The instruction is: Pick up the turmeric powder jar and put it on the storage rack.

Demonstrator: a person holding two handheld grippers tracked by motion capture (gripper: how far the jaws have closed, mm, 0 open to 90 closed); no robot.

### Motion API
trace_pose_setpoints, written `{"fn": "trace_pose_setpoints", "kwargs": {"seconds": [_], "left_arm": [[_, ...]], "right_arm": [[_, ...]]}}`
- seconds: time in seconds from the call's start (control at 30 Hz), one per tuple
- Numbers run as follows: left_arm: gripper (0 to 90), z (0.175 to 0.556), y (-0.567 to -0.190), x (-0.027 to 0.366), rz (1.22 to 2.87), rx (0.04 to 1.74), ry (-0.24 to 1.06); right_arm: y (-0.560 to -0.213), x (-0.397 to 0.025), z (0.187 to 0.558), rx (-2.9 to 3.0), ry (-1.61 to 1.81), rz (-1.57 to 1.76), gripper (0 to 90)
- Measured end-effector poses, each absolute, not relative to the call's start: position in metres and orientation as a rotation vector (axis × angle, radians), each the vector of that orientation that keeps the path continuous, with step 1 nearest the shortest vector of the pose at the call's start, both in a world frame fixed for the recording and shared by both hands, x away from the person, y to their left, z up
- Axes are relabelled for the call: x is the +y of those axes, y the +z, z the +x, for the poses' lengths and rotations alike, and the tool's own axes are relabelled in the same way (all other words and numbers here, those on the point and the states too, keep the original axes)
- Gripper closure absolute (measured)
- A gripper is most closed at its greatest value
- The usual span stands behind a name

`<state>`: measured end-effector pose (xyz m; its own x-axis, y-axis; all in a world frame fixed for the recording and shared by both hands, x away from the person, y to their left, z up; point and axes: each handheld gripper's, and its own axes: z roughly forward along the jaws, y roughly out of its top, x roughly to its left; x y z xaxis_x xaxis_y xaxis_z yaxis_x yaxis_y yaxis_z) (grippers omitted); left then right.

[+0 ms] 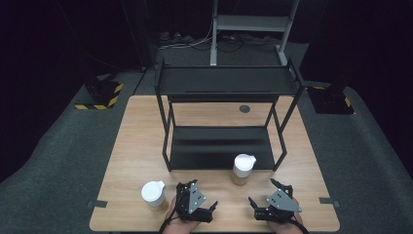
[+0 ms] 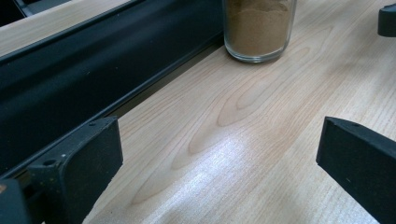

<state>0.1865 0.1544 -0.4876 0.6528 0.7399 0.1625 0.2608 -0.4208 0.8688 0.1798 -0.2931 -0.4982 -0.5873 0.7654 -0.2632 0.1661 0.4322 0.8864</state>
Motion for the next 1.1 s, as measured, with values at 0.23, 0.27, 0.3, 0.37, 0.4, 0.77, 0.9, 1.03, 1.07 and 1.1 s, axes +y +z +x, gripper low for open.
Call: {"fn": "trace_pose_setpoints", "kwargs": {"seconds": [0.23,0.27,0.3,0.37,0.4,0.77,0.9,1.03,1.07,1.1], "left_arm": [[0.6,0.188,-0.487,0.156,1.993,0.767,0.669],[0.6,0.188,-0.487,0.156,1.990,0.766,0.668],[0.6,0.188,-0.487,0.156,1.989,0.766,0.669],[0.6,0.188,-0.487,0.156,1.989,0.765,0.672],[0.6,0.187,-0.488,0.156,1.985,0.763,0.673],[0.6,0.188,-0.489,0.163,1.948,0.775,0.636],[0.6,0.186,-0.486,0.166,1.922,0.771,0.640],[0.6,0.184,-0.483,0.169,1.904,0.762,0.637],[0.6,0.183,-0.482,0.171,1.900,0.759,0.638],[0.6,0.182,-0.481,0.171,1.897,0.756,0.639]], "right_arm": [[-0.498,-0.294,0.180,2.012,1.153,0.794,0.0],[-0.498,-0.294,0.180,2.011,1.154,0.794,0.0],[-0.499,-0.294,0.180,2.011,1.155,0.794,0.0],[-0.499,-0.294,0.180,2.009,1.155,0.796,0.0],[-0.499,-0.294,0.180,2.008,1.155,0.796,0.0],[-0.498,-0.296,0.181,2.016,1.163,0.791,0.0],[-0.499,-0.296,0.180,2.009,1.166,0.794,0.0],[-0.499,-0.297,0.180,2.004,1.173,0.803,0.0],[-0.499,-0.297,0.180,2.005,1.173,0.802,0.0],[-0.499,-0.296,0.180,2.006,1.170,0.799,0.0]]}}
